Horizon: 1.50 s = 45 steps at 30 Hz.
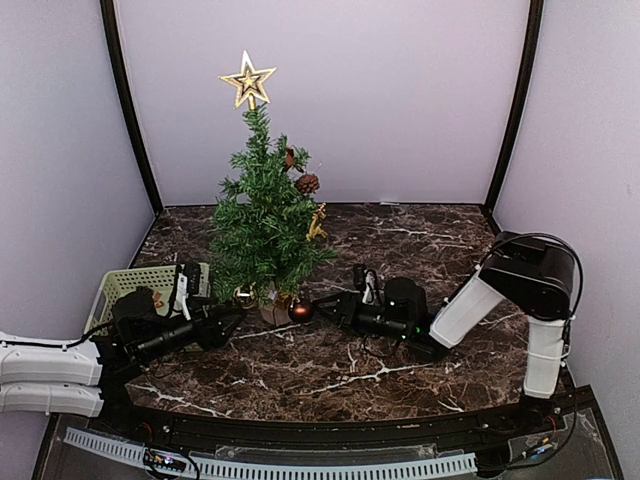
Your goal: Decorate the small christmas tree
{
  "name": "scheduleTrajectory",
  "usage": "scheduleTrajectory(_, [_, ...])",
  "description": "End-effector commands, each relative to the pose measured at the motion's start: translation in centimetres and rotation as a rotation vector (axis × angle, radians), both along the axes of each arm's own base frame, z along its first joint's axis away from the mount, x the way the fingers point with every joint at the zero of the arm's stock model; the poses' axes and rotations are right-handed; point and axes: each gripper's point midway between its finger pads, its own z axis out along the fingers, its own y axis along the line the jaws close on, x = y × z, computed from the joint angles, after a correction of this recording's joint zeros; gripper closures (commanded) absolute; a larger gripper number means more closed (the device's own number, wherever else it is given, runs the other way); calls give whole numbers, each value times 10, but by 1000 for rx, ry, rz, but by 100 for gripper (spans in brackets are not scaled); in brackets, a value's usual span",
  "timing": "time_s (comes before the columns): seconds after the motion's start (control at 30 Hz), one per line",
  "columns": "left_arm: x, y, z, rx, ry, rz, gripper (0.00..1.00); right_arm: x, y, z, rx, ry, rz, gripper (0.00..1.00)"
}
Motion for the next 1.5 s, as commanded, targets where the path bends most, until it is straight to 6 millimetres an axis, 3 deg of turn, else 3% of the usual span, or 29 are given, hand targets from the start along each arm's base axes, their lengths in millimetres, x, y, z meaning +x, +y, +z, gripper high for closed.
scheduleTrajectory(0.0, [1,5,14,-30,-20,30,35,-11,31,22,105,-36,95,52])
scheduleTrajectory(0.23, [-2,13,16,-28,-28,48,35,-15,60,12,124,-45,166,53])
scheduleTrajectory(0.4, [-3,17,16,-29,-31,57,35,-21,72,24,188,-81,227,47])
scheduleTrajectory(0.67, [-3,15,8,-9,-11,51,35,-30,76,38,275,-99,272,45])
scheduleTrajectory(1.47, [-5,15,-5,4,27,48,35,-20,96,38,288,-155,280,42])
